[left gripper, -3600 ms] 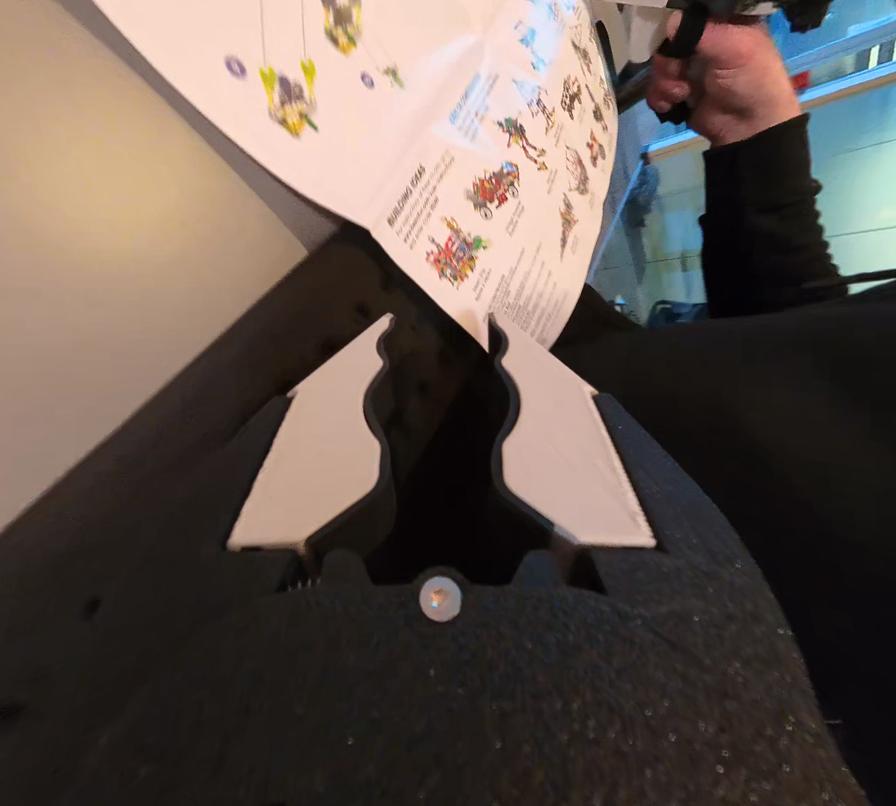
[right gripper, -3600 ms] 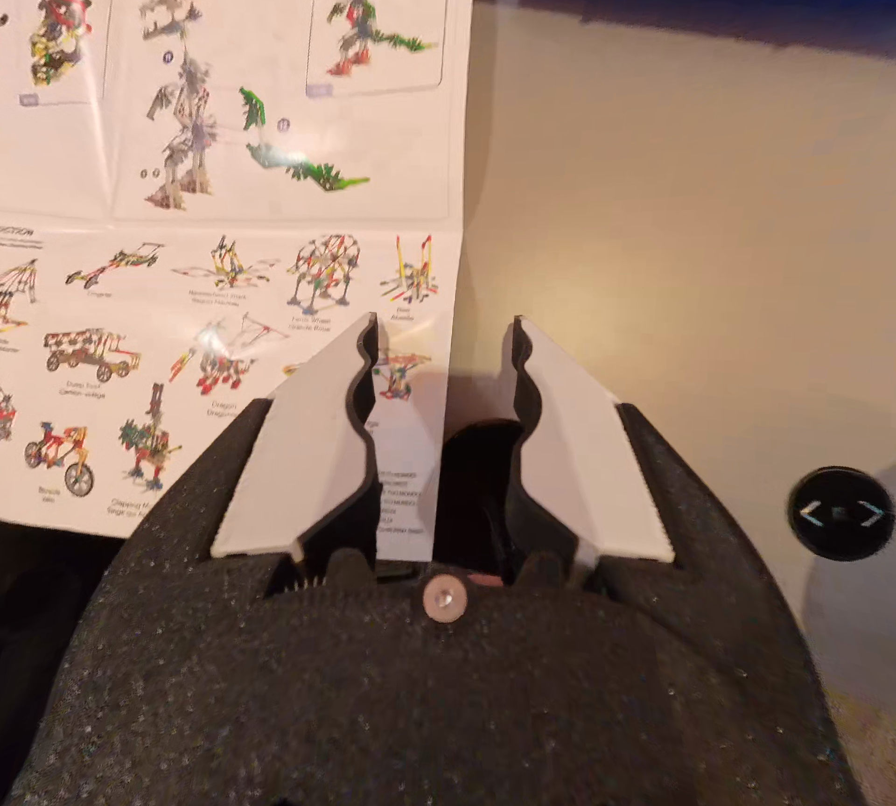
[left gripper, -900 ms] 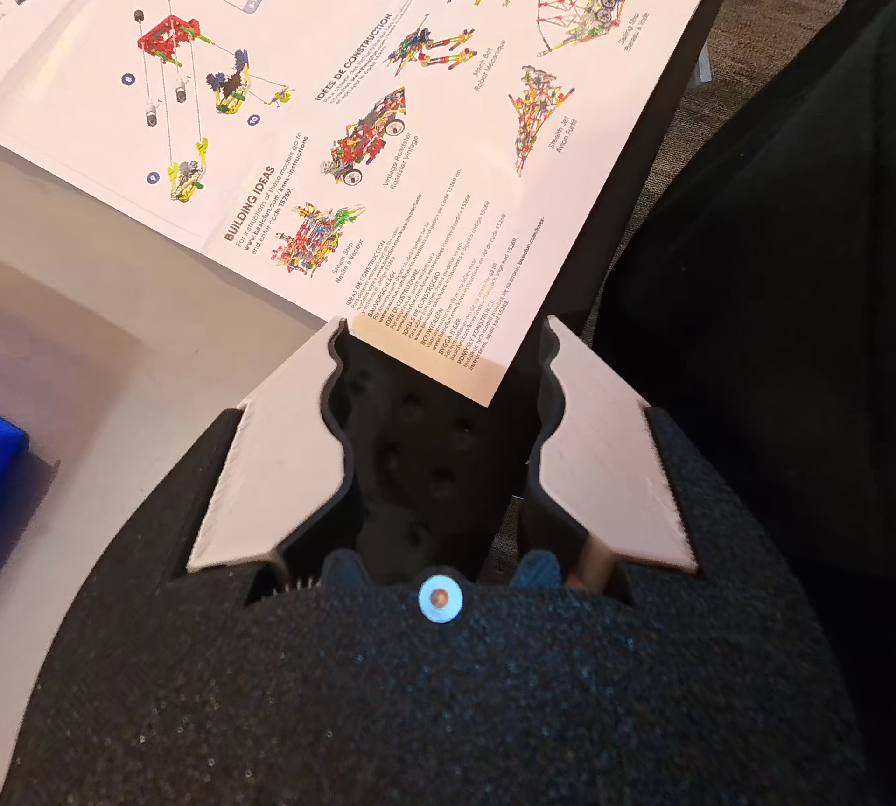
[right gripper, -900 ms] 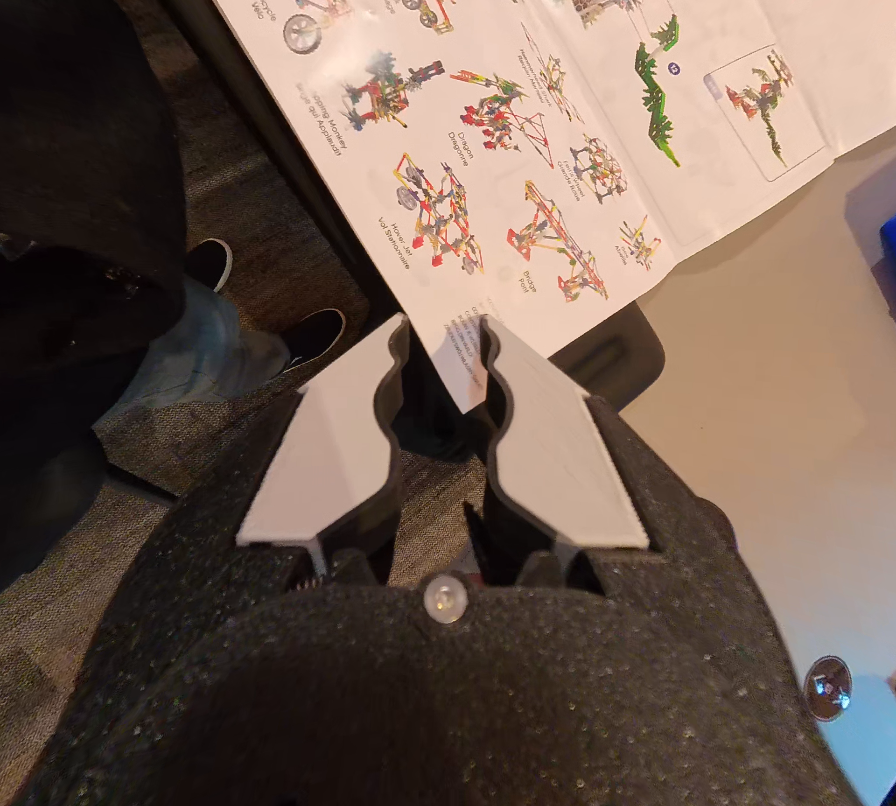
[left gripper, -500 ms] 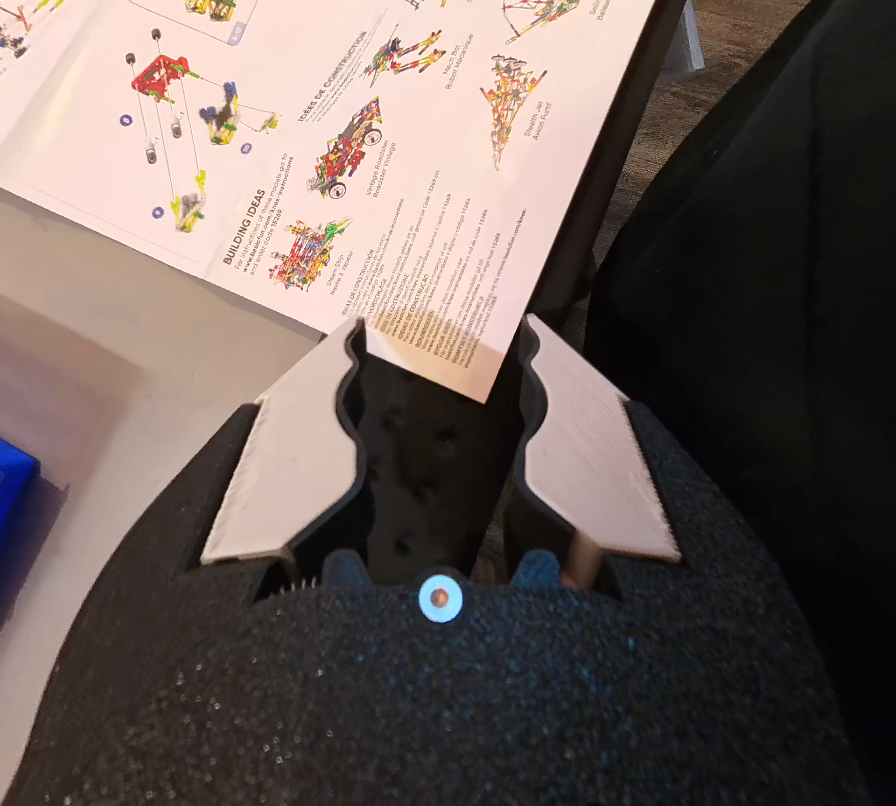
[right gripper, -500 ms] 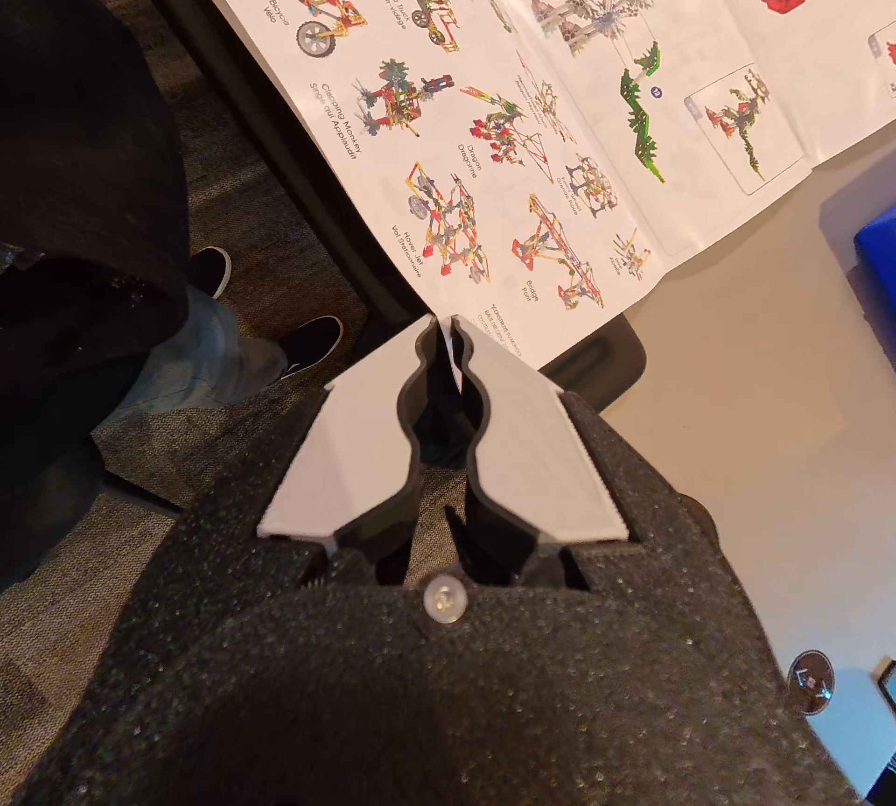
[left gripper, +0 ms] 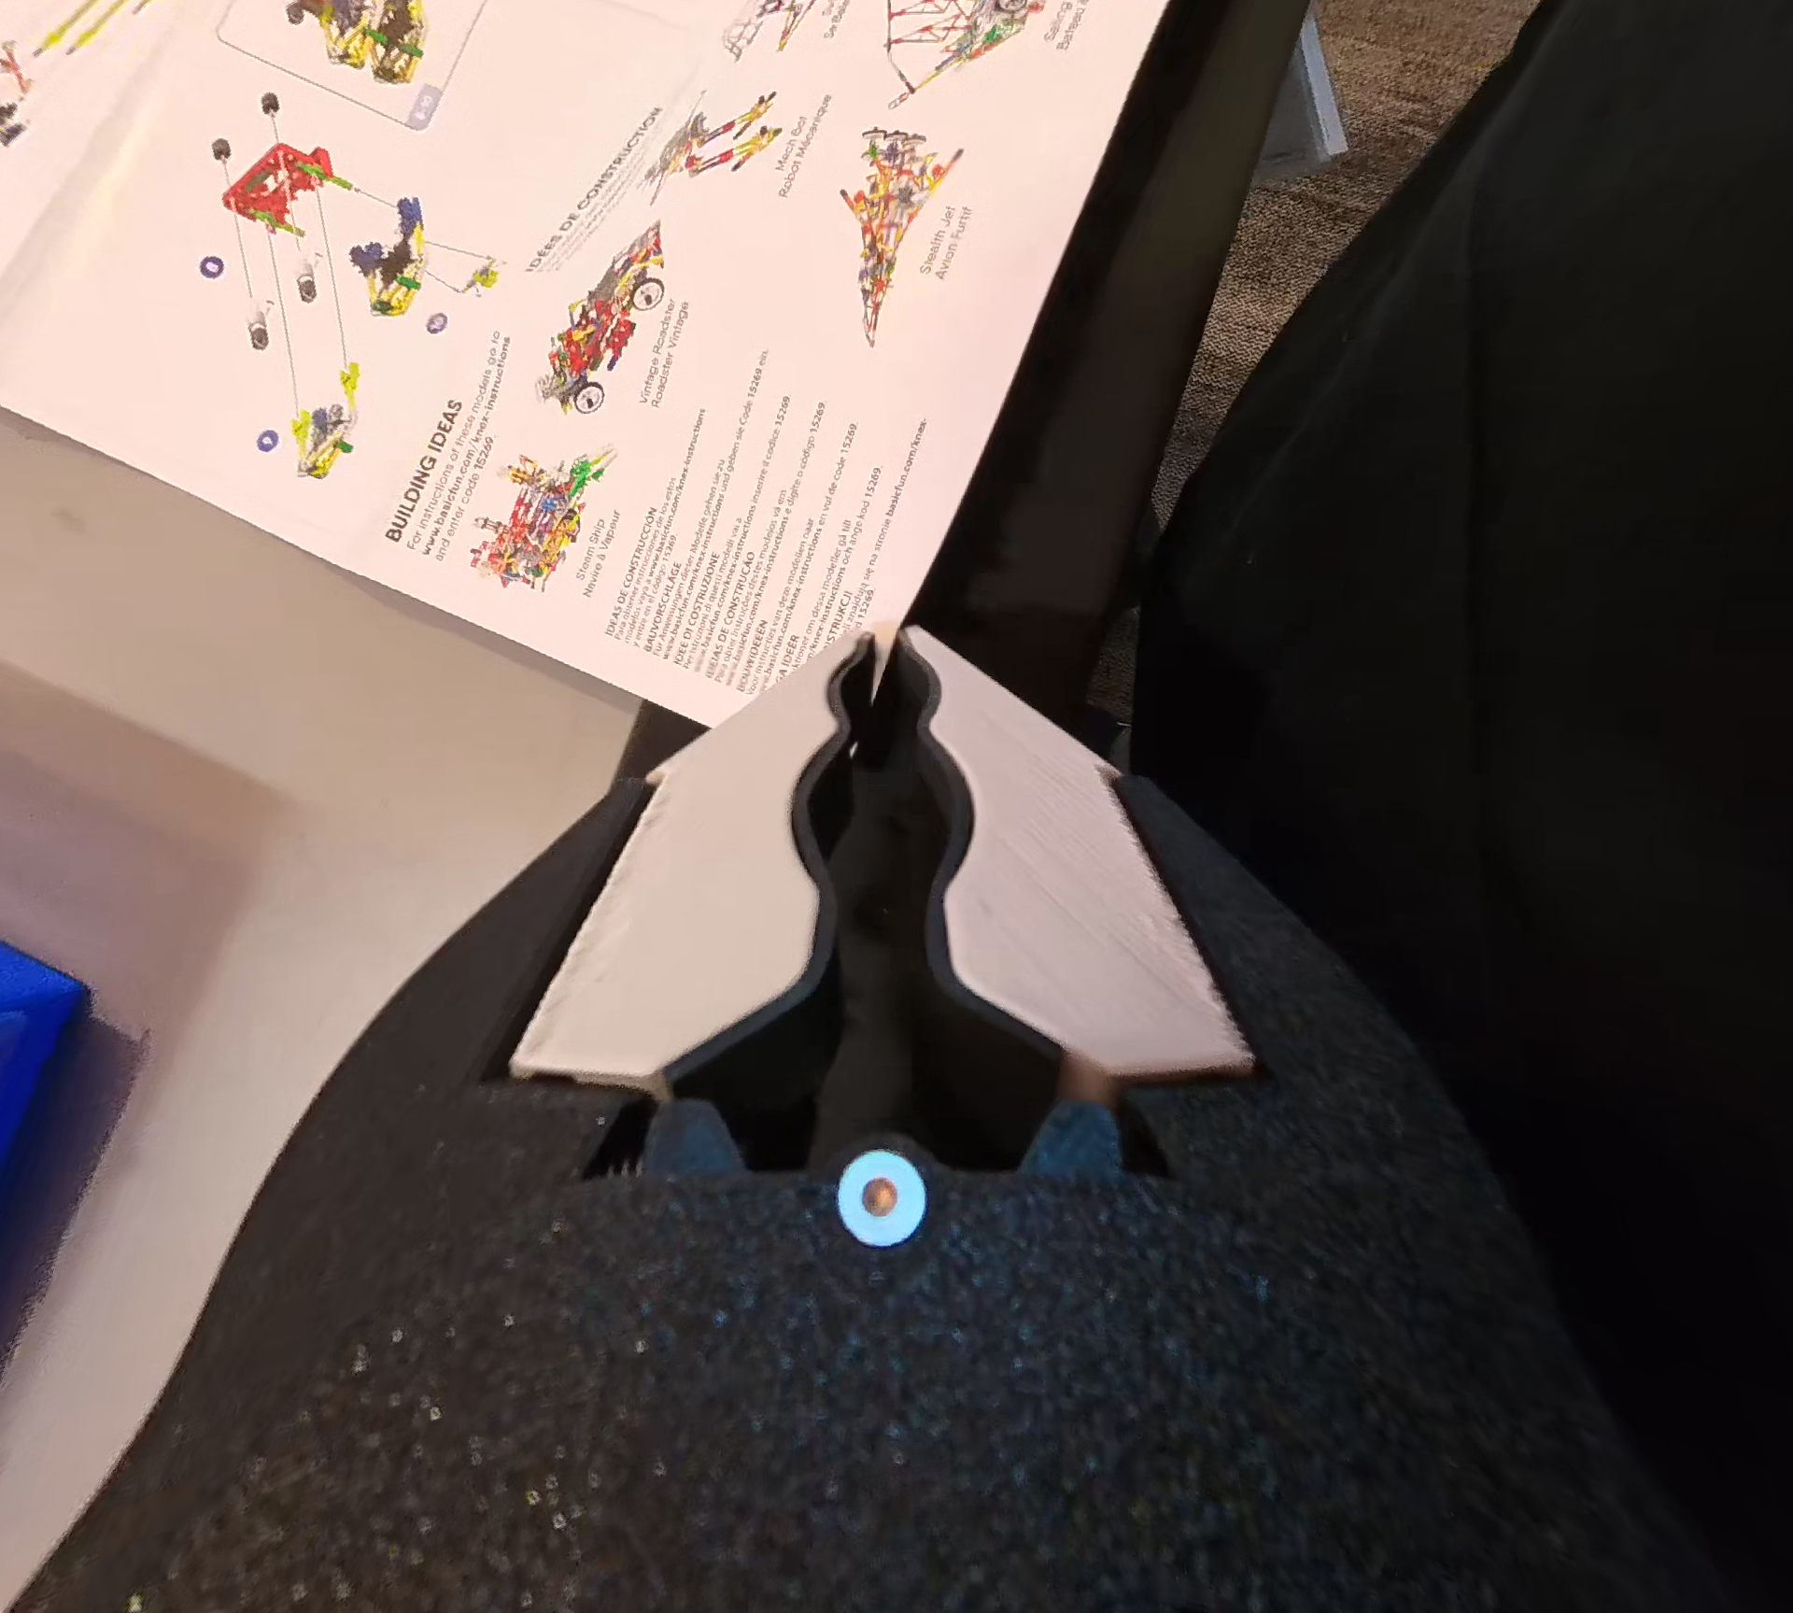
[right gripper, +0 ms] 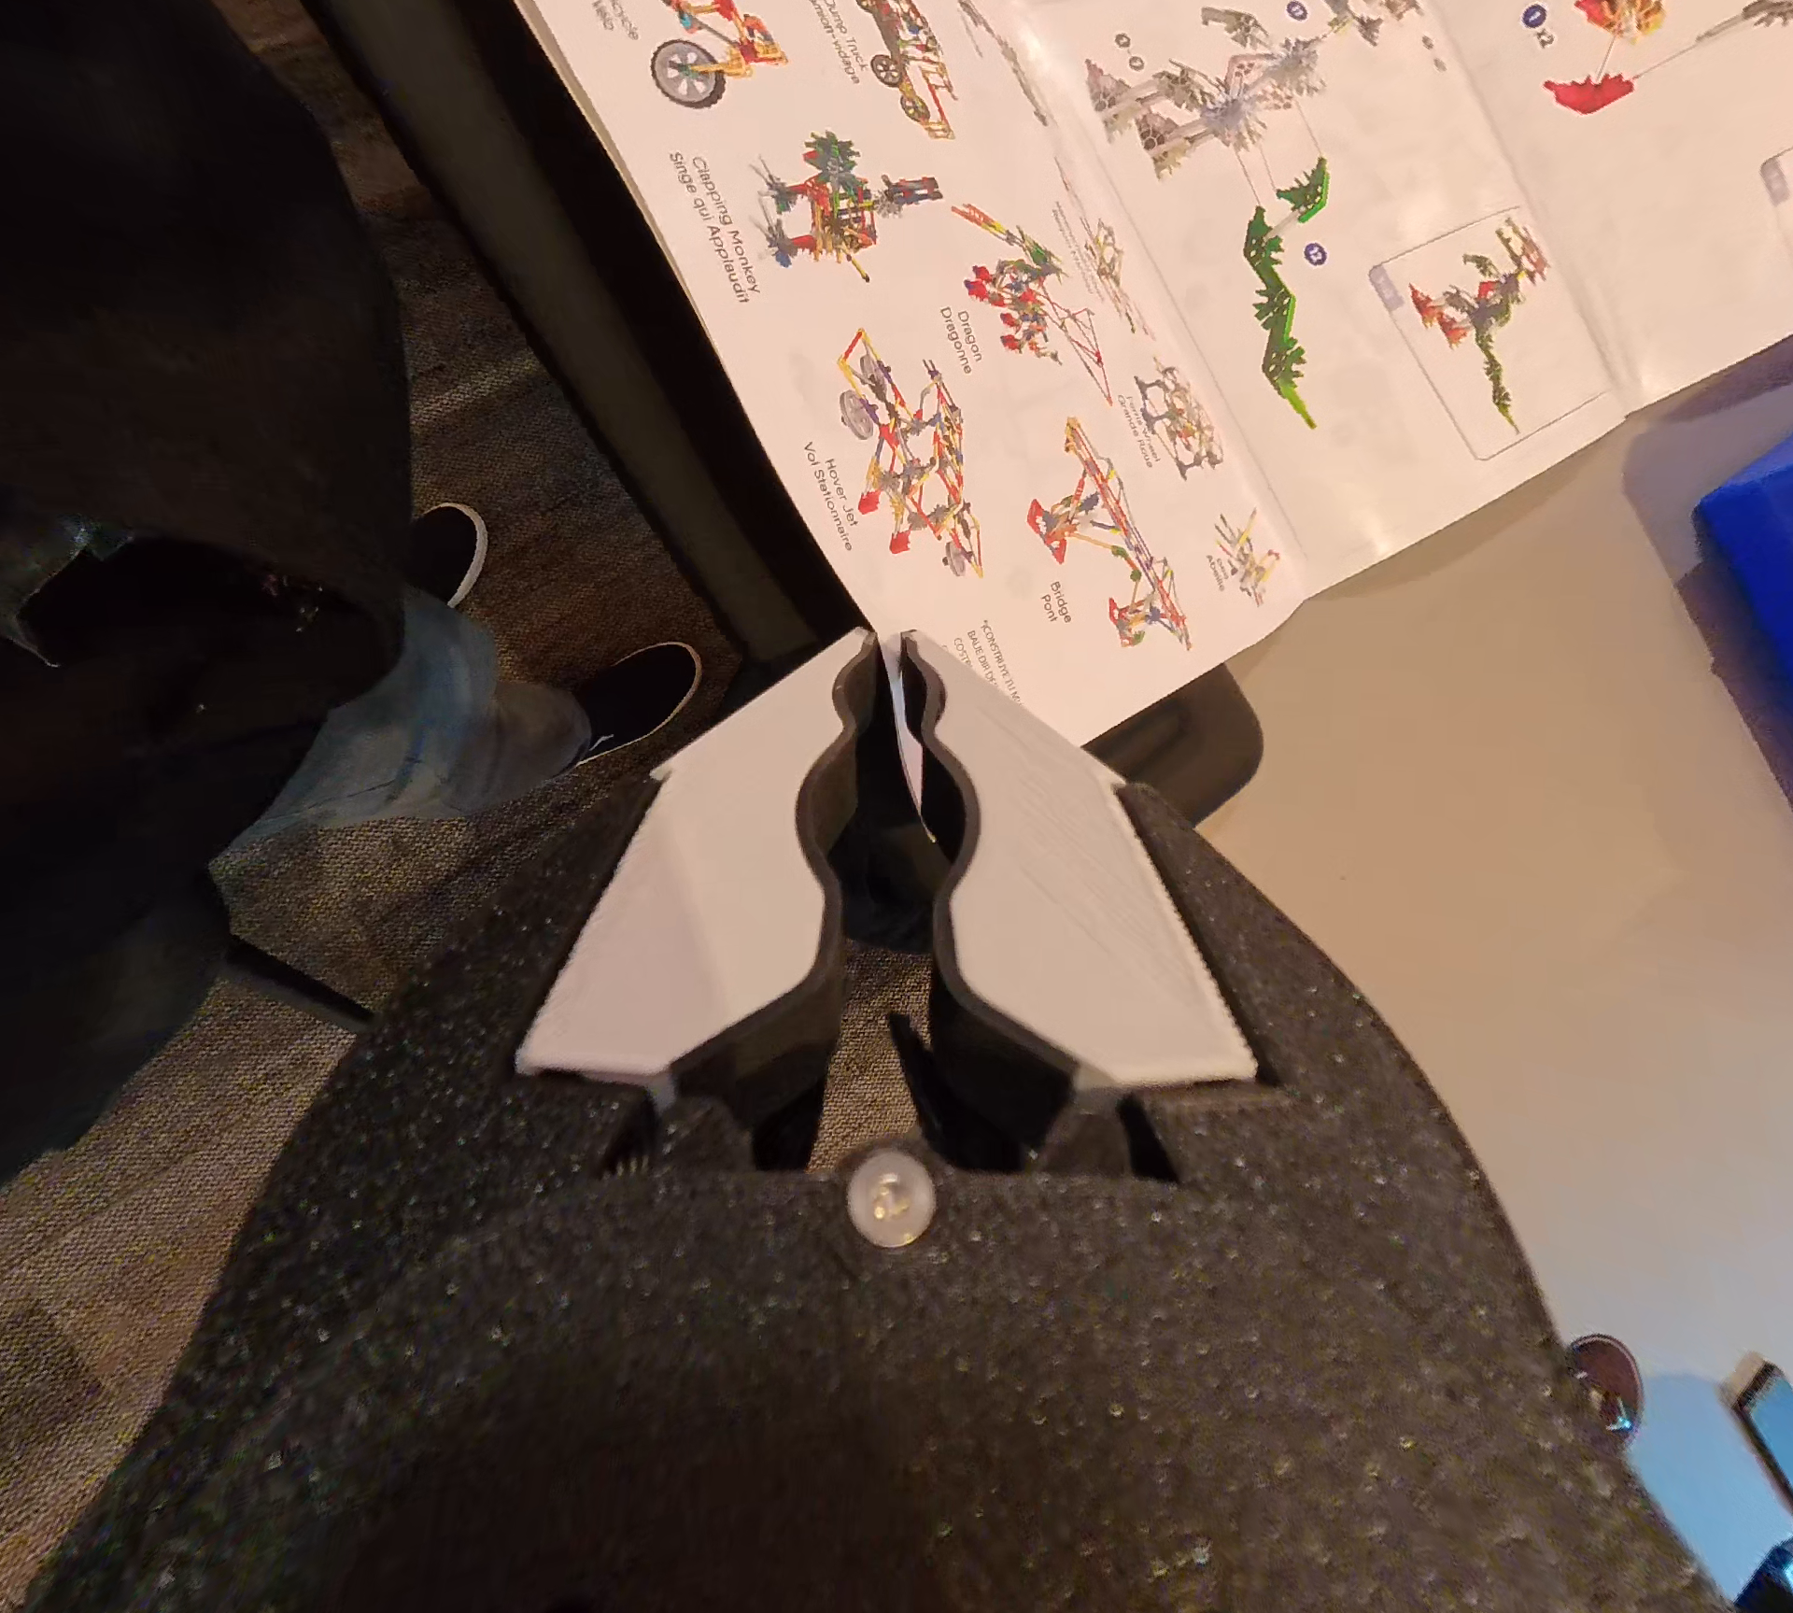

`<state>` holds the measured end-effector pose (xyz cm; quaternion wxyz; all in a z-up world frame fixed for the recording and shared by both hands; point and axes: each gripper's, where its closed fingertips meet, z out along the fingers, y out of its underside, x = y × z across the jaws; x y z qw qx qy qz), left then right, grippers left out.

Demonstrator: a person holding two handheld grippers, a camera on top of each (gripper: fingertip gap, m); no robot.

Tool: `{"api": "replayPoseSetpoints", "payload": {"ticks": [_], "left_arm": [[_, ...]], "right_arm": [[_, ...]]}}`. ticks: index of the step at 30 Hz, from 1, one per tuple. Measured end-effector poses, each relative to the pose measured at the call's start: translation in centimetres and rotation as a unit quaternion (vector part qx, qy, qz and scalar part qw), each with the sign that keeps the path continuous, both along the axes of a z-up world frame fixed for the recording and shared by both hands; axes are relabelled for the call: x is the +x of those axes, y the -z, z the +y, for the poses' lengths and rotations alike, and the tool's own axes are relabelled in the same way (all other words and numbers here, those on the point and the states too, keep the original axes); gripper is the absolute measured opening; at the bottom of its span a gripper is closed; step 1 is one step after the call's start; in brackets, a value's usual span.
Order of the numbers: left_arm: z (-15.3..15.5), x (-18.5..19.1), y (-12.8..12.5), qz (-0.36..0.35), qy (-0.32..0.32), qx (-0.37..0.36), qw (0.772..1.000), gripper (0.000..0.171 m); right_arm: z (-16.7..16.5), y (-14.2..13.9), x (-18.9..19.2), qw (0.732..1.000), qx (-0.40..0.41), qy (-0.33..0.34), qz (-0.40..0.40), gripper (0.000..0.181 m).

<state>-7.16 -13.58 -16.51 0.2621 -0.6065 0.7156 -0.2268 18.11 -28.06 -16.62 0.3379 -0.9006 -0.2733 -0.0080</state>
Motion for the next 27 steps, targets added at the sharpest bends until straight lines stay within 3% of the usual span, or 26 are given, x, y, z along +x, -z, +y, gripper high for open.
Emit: {"api": "replayPoseSetpoints", "payload": {"ticks": [17,22,27], "left_arm": [[2.4,1.6,-3.4,-0.034,-0.004,0.026,0.999,0.002],[3.0,1.7,-3.4,-0.04,-0.018,0.024,0.999,0.049],[2.9,1.3,-1.8,-0.012,-0.018,0.043,0.999,0.069]], "right_arm": [[1.0,-1.7,0.6,1.0,-0.001,-0.017,0.005,0.0],[1.6,-2.6,0.8,1.0,0.008,-0.02,0.013,0.0],[2.1,-3.5,0.9,0.999,0.013,-0.026,0.019,0.0]]}}
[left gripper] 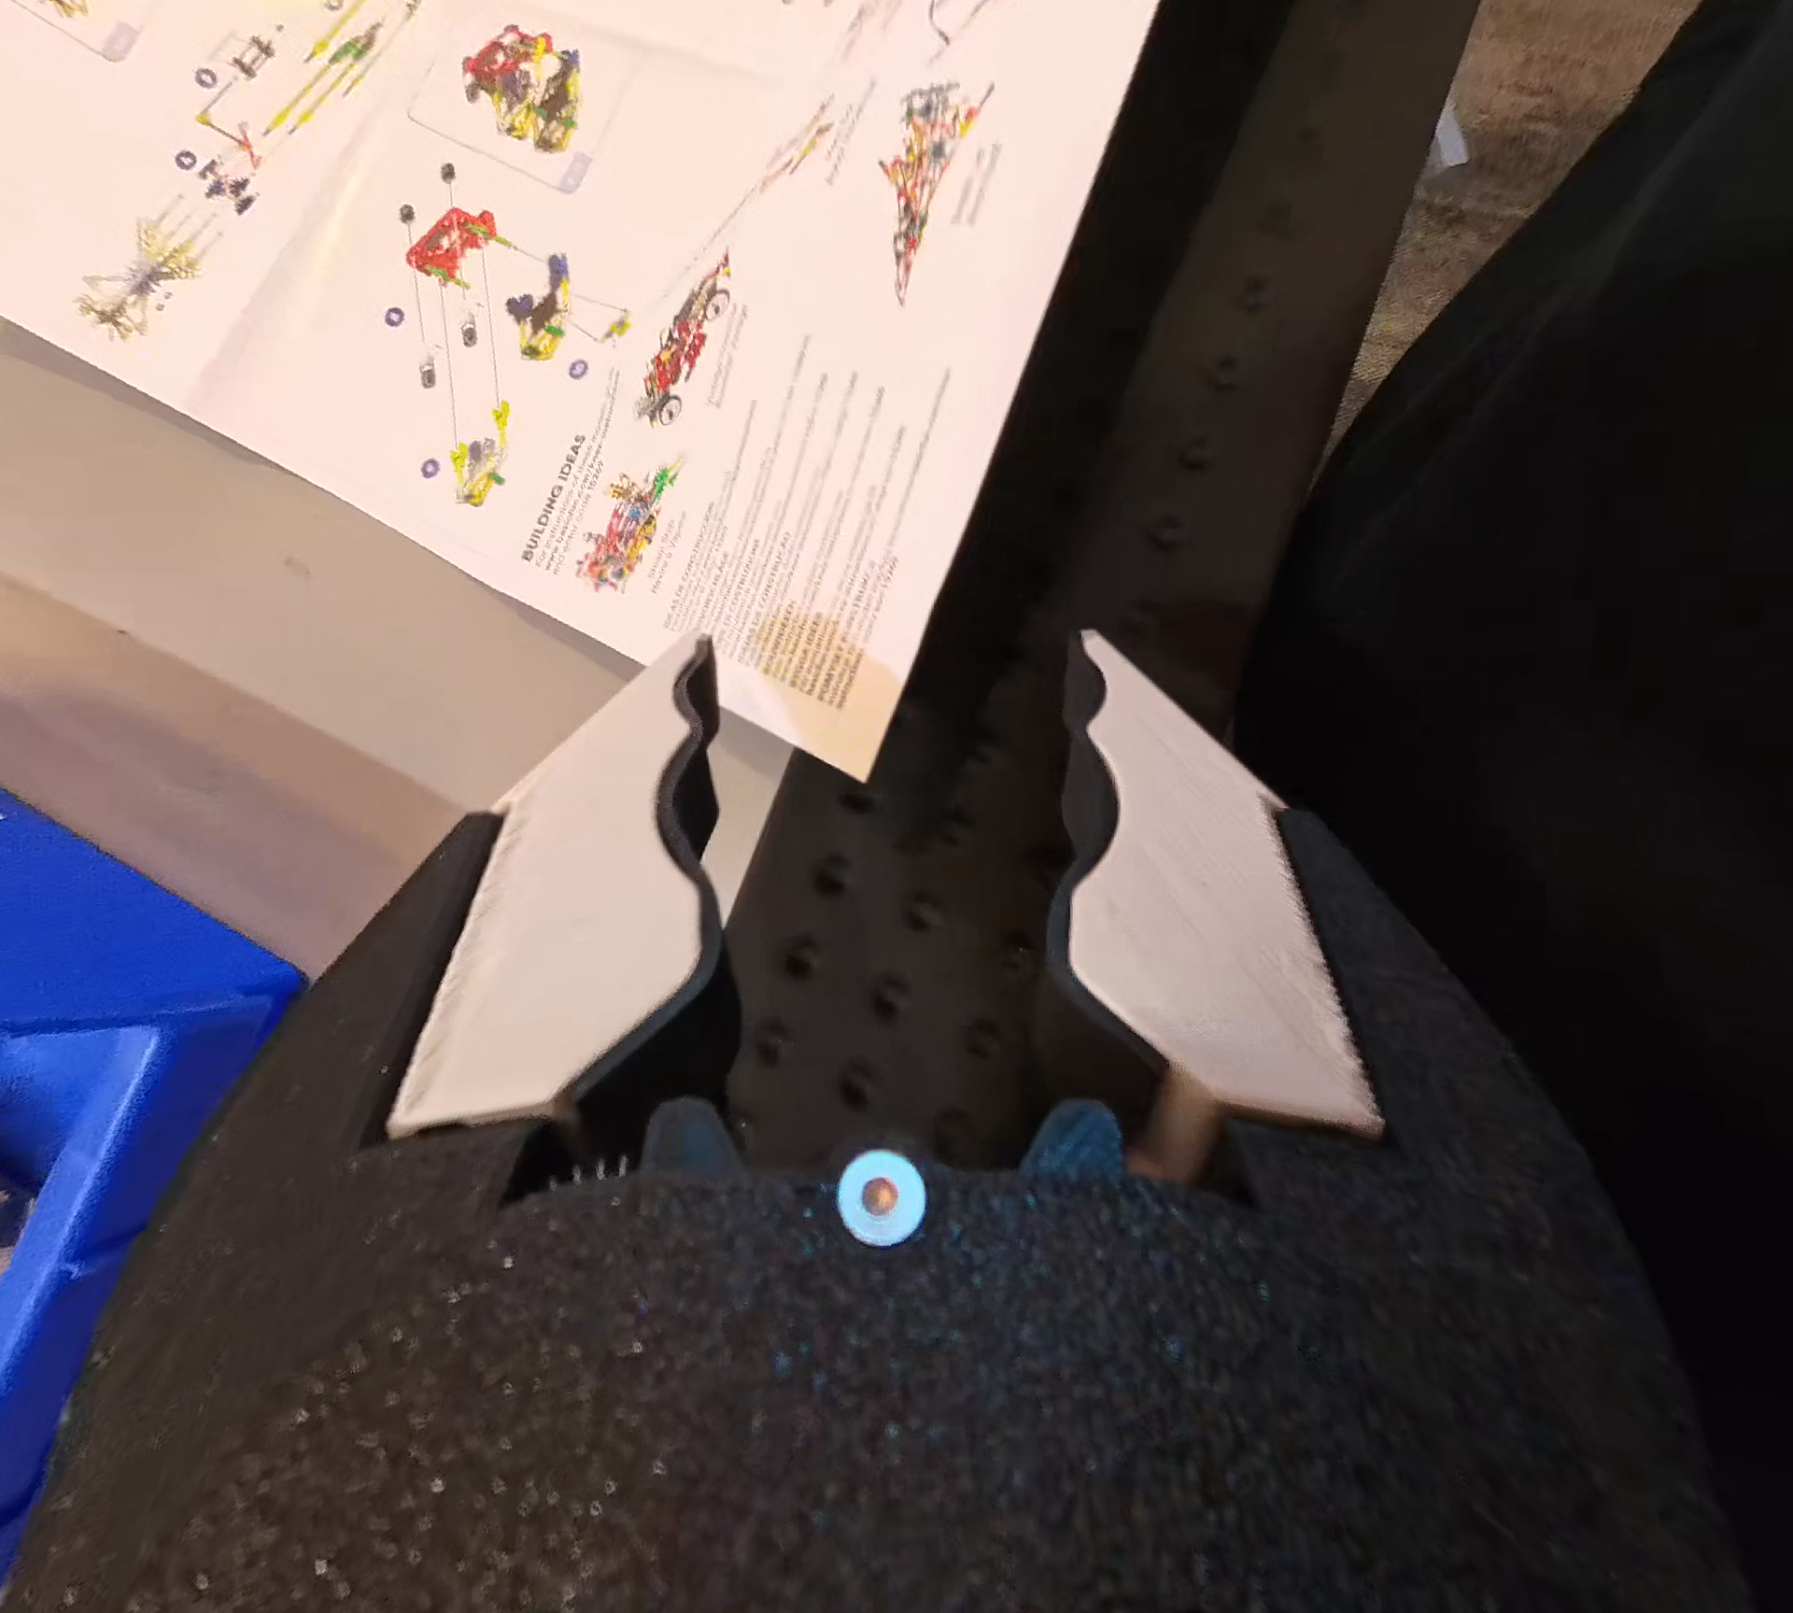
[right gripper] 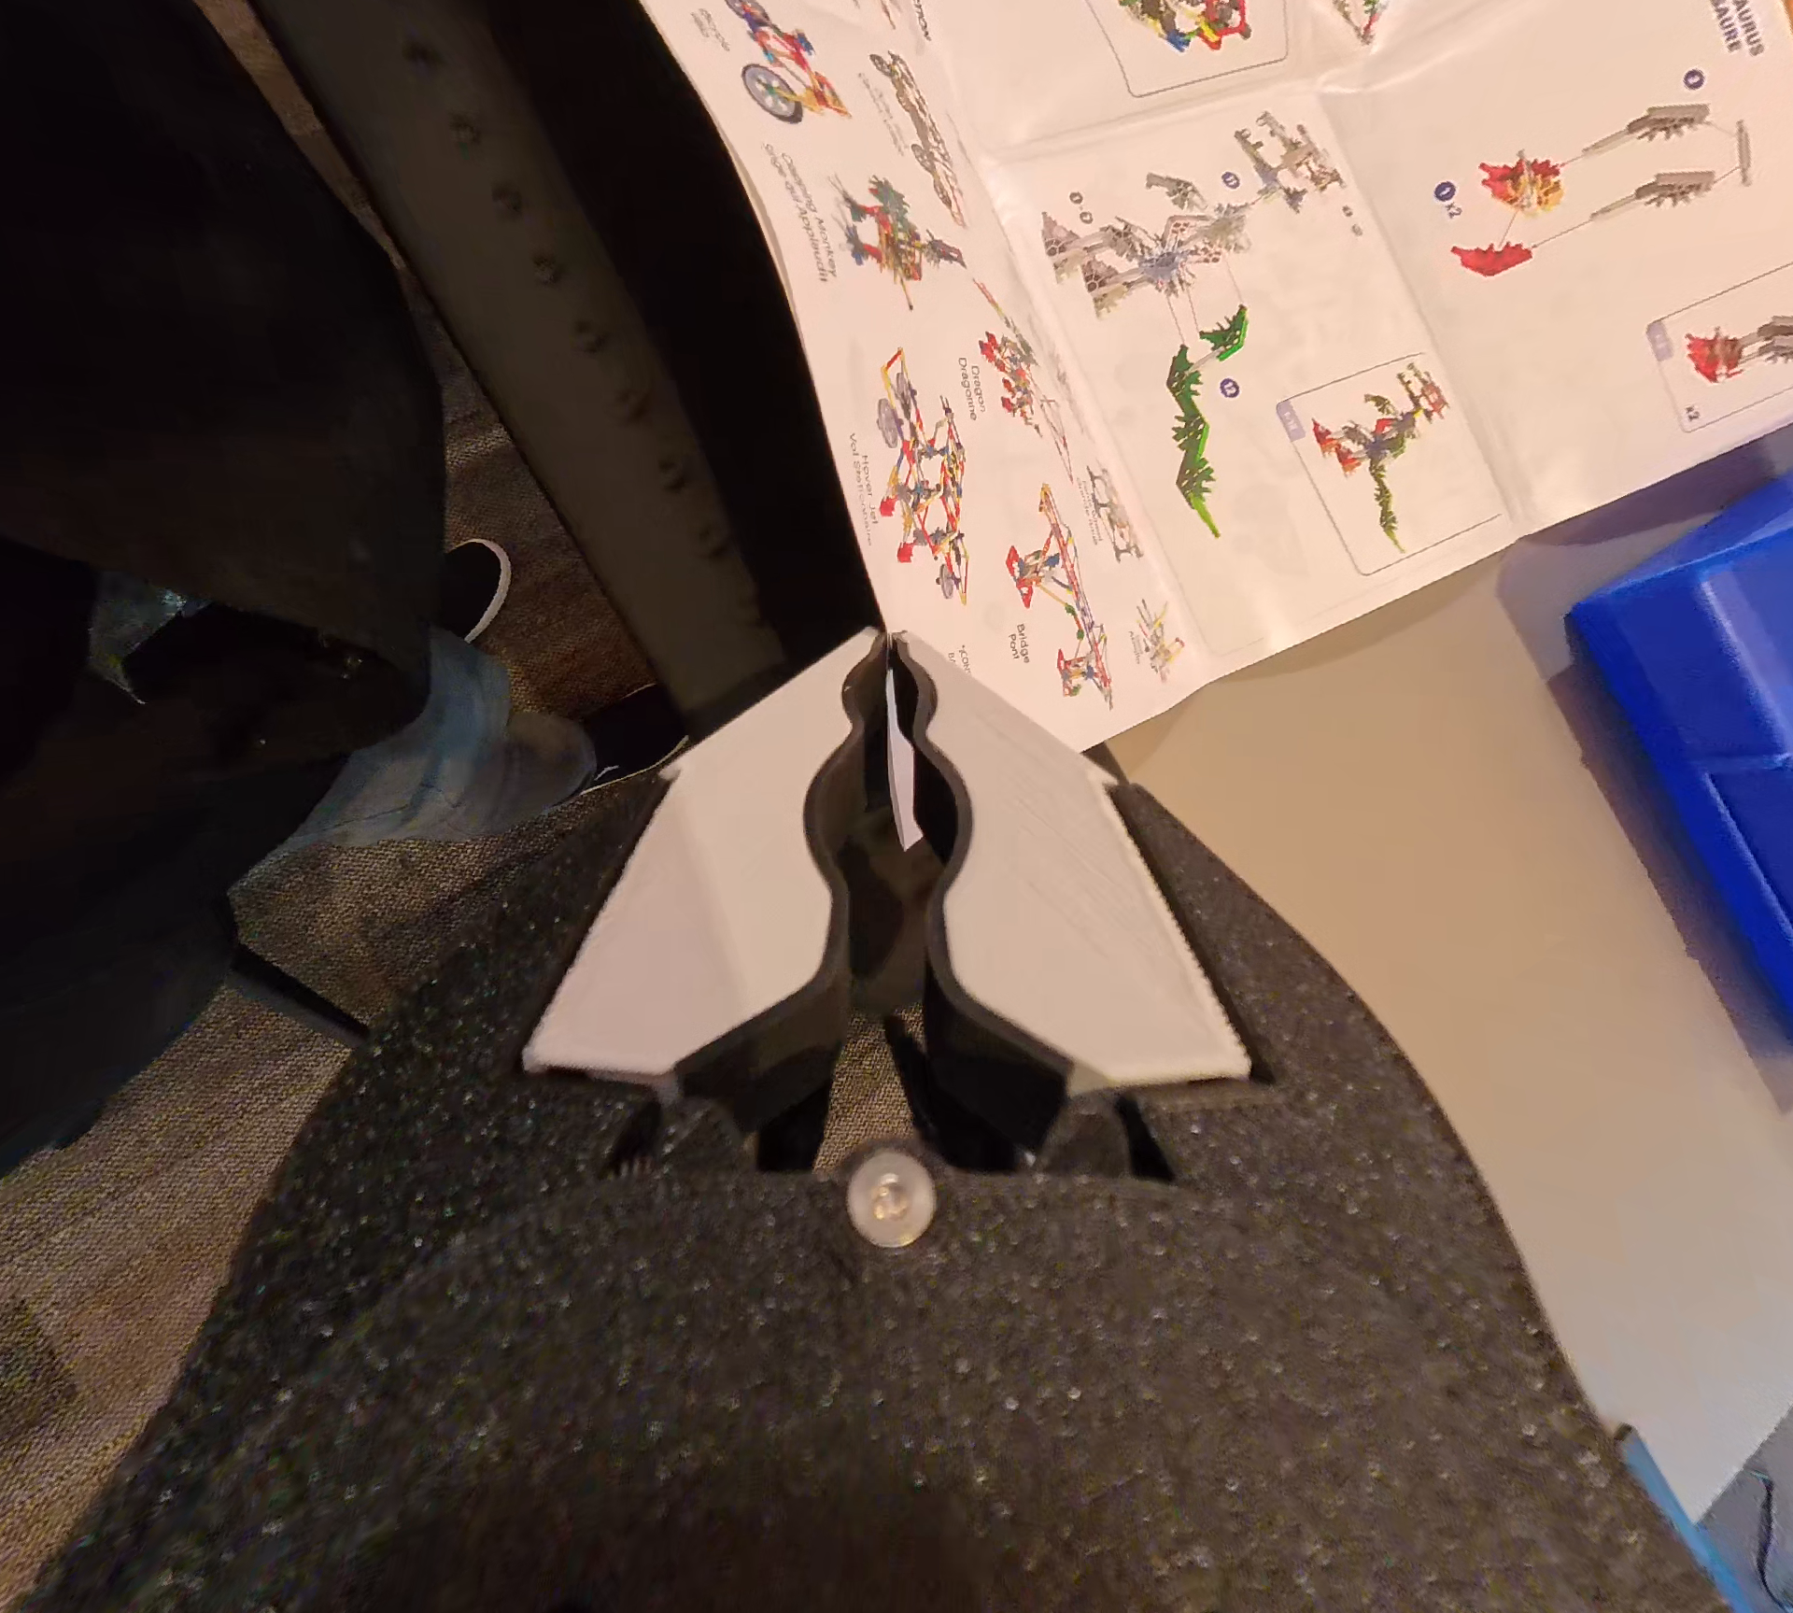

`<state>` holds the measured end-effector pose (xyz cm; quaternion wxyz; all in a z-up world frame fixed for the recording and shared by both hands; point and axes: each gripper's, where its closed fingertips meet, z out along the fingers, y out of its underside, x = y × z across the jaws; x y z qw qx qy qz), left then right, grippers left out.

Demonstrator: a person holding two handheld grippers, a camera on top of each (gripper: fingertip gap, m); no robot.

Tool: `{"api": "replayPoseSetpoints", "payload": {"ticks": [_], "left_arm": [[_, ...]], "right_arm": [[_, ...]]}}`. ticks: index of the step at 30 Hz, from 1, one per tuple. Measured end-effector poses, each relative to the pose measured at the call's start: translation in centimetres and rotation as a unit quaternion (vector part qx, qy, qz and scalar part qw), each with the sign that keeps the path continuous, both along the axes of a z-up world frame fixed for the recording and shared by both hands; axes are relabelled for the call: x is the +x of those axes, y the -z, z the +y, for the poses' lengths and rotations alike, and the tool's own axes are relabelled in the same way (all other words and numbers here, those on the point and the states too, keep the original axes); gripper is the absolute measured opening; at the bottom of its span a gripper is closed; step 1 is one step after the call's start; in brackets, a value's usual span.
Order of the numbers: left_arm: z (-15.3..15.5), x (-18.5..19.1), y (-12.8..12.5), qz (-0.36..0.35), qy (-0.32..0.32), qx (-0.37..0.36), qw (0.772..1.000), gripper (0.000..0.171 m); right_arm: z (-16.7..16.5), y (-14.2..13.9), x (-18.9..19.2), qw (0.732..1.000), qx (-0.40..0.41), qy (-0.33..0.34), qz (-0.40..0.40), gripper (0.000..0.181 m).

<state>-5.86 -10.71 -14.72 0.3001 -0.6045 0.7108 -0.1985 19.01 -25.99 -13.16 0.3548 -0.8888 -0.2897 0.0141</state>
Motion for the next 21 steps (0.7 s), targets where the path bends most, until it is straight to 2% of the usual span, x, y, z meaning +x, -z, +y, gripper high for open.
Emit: {"api": "replayPoseSetpoints", "payload": {"ticks": [7,11,13,17,19,21], "left_arm": [[2.2,0.6,0.5,-0.001,-0.032,0.031,0.999,0.062],[3.4,1.2,-0.2,-0.018,-0.038,0.035,0.999,0.059],[3.3,1.6,-0.3,-0.021,-0.02,0.038,0.999,0.047],[2.9,2.6,-0.8,-0.03,0.007,0.047,0.998,0.013],[2.7,2.8,-1.0,-0.032,0.013,0.039,0.999,0.002],[2.4,2.8,-1.2,-0.033,0.022,0.035,0.999,0.0]], "right_arm": [[0.3,-0.7,0.2,1.0,-0.004,-0.011,0.005,0.0],[0.3,-0.9,0.3,1.0,-0.007,-0.017,0.004,0.0],[0.3,-0.9,0.3,1.0,-0.008,-0.018,0.004,0.0],[0.2,-0.9,0.4,1.0,-0.011,-0.02,0.003,0.0],[0.2,-1.0,0.4,1.0,-0.011,-0.02,0.003,0.0],[0.3,-1.1,0.5,1.0,-0.01,-0.018,0.003,0.0]]}}
